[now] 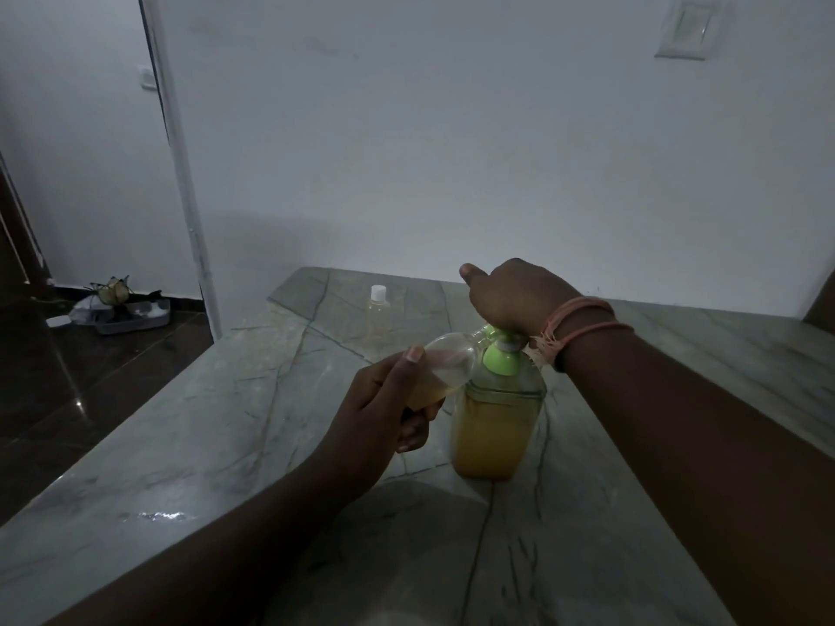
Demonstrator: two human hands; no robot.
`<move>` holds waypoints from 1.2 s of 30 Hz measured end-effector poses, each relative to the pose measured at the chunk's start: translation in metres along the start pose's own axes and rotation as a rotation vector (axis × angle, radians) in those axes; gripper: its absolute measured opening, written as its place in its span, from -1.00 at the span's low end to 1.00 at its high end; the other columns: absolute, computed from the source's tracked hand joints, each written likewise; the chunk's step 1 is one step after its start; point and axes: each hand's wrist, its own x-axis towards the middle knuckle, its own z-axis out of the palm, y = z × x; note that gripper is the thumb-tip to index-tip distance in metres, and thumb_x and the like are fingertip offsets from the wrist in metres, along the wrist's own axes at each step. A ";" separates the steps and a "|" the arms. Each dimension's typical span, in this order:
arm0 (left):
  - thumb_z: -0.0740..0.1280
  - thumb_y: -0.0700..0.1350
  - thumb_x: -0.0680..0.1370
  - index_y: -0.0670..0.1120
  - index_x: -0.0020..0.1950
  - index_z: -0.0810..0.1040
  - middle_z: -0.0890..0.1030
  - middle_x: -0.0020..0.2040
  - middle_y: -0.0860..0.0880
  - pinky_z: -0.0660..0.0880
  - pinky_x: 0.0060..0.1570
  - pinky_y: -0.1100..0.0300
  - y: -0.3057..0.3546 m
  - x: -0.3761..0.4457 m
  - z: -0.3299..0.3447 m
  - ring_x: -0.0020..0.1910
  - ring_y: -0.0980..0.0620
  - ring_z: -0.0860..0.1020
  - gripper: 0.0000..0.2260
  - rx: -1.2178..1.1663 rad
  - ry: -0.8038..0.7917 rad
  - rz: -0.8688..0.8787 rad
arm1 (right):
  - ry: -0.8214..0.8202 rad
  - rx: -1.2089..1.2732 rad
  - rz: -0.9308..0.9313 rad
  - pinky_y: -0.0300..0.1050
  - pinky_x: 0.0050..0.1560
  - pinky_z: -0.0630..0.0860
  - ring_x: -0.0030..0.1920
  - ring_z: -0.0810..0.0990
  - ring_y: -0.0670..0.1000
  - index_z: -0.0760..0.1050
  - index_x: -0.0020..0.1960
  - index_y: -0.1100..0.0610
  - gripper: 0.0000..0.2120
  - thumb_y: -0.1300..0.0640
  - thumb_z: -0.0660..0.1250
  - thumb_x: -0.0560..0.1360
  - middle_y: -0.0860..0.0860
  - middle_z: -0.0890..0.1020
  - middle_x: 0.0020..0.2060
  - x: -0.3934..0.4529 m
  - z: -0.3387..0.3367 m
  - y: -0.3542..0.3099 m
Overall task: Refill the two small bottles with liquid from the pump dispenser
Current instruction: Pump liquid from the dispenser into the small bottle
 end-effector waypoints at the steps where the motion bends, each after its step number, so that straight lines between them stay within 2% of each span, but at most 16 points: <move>1: 0.12 0.08 0.66 -0.22 0.30 0.53 0.49 -0.32 -0.08 0.31 -0.55 0.27 0.000 0.000 0.000 -0.52 0.11 0.32 -0.56 0.005 0.003 0.000 | 0.009 0.008 -0.006 -0.03 0.05 0.40 0.10 0.55 0.18 0.50 0.22 0.14 -0.45 -0.24 0.02 0.56 0.18 0.58 0.14 0.000 0.000 0.001; 4: 0.12 0.07 0.67 -0.29 0.26 0.52 0.48 -0.34 -0.09 0.30 -0.54 0.27 -0.001 0.002 0.000 -0.53 0.10 0.32 -0.54 0.004 0.000 0.003 | -0.014 0.037 -0.029 0.00 0.16 0.41 0.17 0.52 0.20 0.50 0.29 0.03 -0.51 -0.17 -0.03 0.60 0.17 0.55 0.22 0.000 0.005 0.003; 7: 0.14 0.08 0.65 -0.32 0.20 0.52 0.47 -0.34 -0.13 0.30 -0.54 0.27 -0.002 0.001 -0.001 -0.54 0.10 0.32 -0.53 -0.011 0.006 -0.004 | -0.048 0.034 -0.019 -0.03 0.10 0.37 0.16 0.51 0.20 0.50 0.29 0.05 -0.53 -0.13 -0.04 0.62 0.19 0.54 0.21 -0.003 0.004 0.003; 8: 0.14 0.09 0.65 -0.31 0.18 0.52 0.48 -0.35 -0.12 0.31 -0.55 0.27 -0.002 0.001 -0.001 -0.54 0.10 0.32 -0.54 -0.007 0.006 -0.005 | -0.055 0.029 -0.013 -0.03 0.09 0.37 0.15 0.52 0.19 0.52 0.24 0.06 -0.52 -0.15 -0.04 0.62 0.19 0.55 0.18 -0.005 0.003 0.002; 10: 0.13 0.08 0.65 -0.25 0.18 0.55 0.49 -0.36 -0.07 0.31 -0.55 0.27 -0.001 0.000 0.000 -0.54 0.10 0.31 -0.58 0.002 0.000 0.001 | -0.066 0.008 -0.013 -0.04 0.07 0.39 0.09 0.54 0.19 0.55 -0.02 0.03 -0.56 -0.17 -0.02 0.60 0.19 0.58 0.10 -0.007 0.000 0.000; 12: 0.12 0.06 0.68 -0.19 0.22 0.57 0.49 -0.35 -0.07 0.31 -0.54 0.26 0.000 -0.001 0.000 -0.52 0.09 0.31 -0.61 0.004 -0.001 0.010 | -0.058 0.005 -0.017 -0.06 0.05 0.39 0.03 0.54 0.17 0.41 -0.19 0.04 -0.60 -0.19 -0.01 0.59 0.23 0.55 0.03 -0.006 -0.003 -0.002; 13: 0.11 0.05 0.70 -0.17 0.22 0.58 0.49 -0.36 -0.06 0.30 -0.54 0.26 0.000 -0.001 0.001 -0.52 0.09 0.32 -0.63 0.006 0.001 0.012 | -0.049 0.028 -0.012 -0.06 0.04 0.40 -0.01 0.54 0.16 0.44 -0.14 0.05 -0.60 -0.20 0.00 0.58 0.23 0.53 0.00 -0.007 -0.003 -0.002; 15: 0.09 0.02 0.71 -0.18 0.18 0.57 0.50 -0.38 -0.01 0.30 -0.55 0.27 0.001 -0.001 0.000 -0.52 0.10 0.32 -0.64 0.013 0.004 0.013 | -0.038 0.110 -0.013 -0.02 0.08 0.44 0.05 0.56 0.18 0.52 0.18 -0.01 -0.59 -0.13 -0.02 0.60 0.21 0.55 0.11 -0.004 -0.001 0.000; 17: 0.09 0.02 0.70 -0.23 0.18 0.54 0.50 -0.39 0.00 0.31 -0.55 0.28 0.000 0.000 0.000 -0.52 0.10 0.32 -0.63 0.026 0.001 0.007 | -0.042 0.142 0.000 -0.01 0.13 0.43 0.14 0.53 0.20 0.42 0.36 -0.04 -0.57 -0.06 -0.07 0.62 0.21 0.51 0.24 -0.006 0.002 0.001; 21: 0.12 0.07 0.69 -0.27 0.17 0.53 0.49 -0.37 -0.04 0.33 -0.55 0.28 -0.002 0.000 0.000 -0.53 0.10 0.33 -0.58 0.044 0.022 -0.009 | -0.078 0.101 0.026 -0.08 -0.05 0.43 -0.16 0.57 0.12 0.55 0.15 0.16 -0.45 -0.19 -0.05 0.60 0.19 0.63 -0.05 -0.008 0.002 0.002; 23: 0.11 0.05 0.69 -0.22 0.17 0.55 0.49 -0.37 -0.04 0.32 -0.55 0.28 -0.001 -0.001 0.000 -0.53 0.09 0.33 -0.62 0.040 0.016 0.004 | -0.092 0.073 0.000 -0.05 0.02 0.45 -0.03 0.59 0.16 0.53 0.03 0.01 -0.58 -0.13 -0.06 0.62 0.18 0.58 -0.02 -0.007 0.002 0.002; 25: 0.11 0.04 0.68 -0.17 0.16 0.56 0.49 -0.39 0.00 0.32 -0.55 0.28 0.000 -0.001 0.001 -0.53 0.10 0.32 -0.64 0.043 0.015 0.005 | -0.046 0.013 -0.003 -0.03 0.07 0.42 0.09 0.56 0.19 0.46 -0.09 0.02 -0.61 -0.18 -0.03 0.59 0.20 0.54 -0.01 -0.006 0.000 -0.001; 28: 0.10 0.03 0.69 -0.16 0.15 0.57 0.50 -0.42 -0.01 0.32 -0.56 0.29 0.001 -0.001 0.001 -0.54 0.11 0.32 -0.66 0.044 0.019 -0.009 | 0.049 0.004 -0.004 -0.03 0.03 0.42 0.06 0.57 0.19 0.52 0.04 0.12 -0.45 -0.30 0.01 0.53 0.17 0.61 0.02 -0.002 0.002 0.000; 31: 0.09 0.05 0.71 -0.29 0.08 0.53 0.49 -0.41 -0.01 0.33 -0.55 0.28 0.000 0.000 0.000 -0.54 0.10 0.32 -0.58 0.046 0.009 -0.004 | 0.039 0.056 -0.037 0.01 0.13 0.44 0.11 0.55 0.20 0.57 -0.03 0.00 -0.55 -0.22 -0.02 0.56 0.16 0.60 0.13 -0.001 0.007 0.005; 33: 0.10 0.06 0.68 -0.36 0.12 0.50 0.47 -0.39 -0.07 0.32 -0.54 0.28 -0.001 0.000 0.000 -0.54 0.08 0.32 -0.54 0.035 0.009 0.000 | 0.031 0.068 -0.023 0.05 0.19 0.43 0.14 0.53 0.20 0.57 0.14 0.01 -0.51 -0.21 -0.02 0.56 0.15 0.58 0.17 -0.003 0.008 0.006; 36: 0.11 0.08 0.68 -0.35 0.15 0.51 0.44 -0.36 -0.15 0.31 -0.55 0.27 -0.001 -0.001 0.001 -0.54 0.07 0.30 -0.52 0.014 0.012 -0.007 | 0.030 0.050 0.024 -0.02 0.07 0.42 0.09 0.55 0.17 0.52 0.16 0.15 -0.42 -0.28 0.00 0.53 0.16 0.59 0.11 -0.001 0.007 0.005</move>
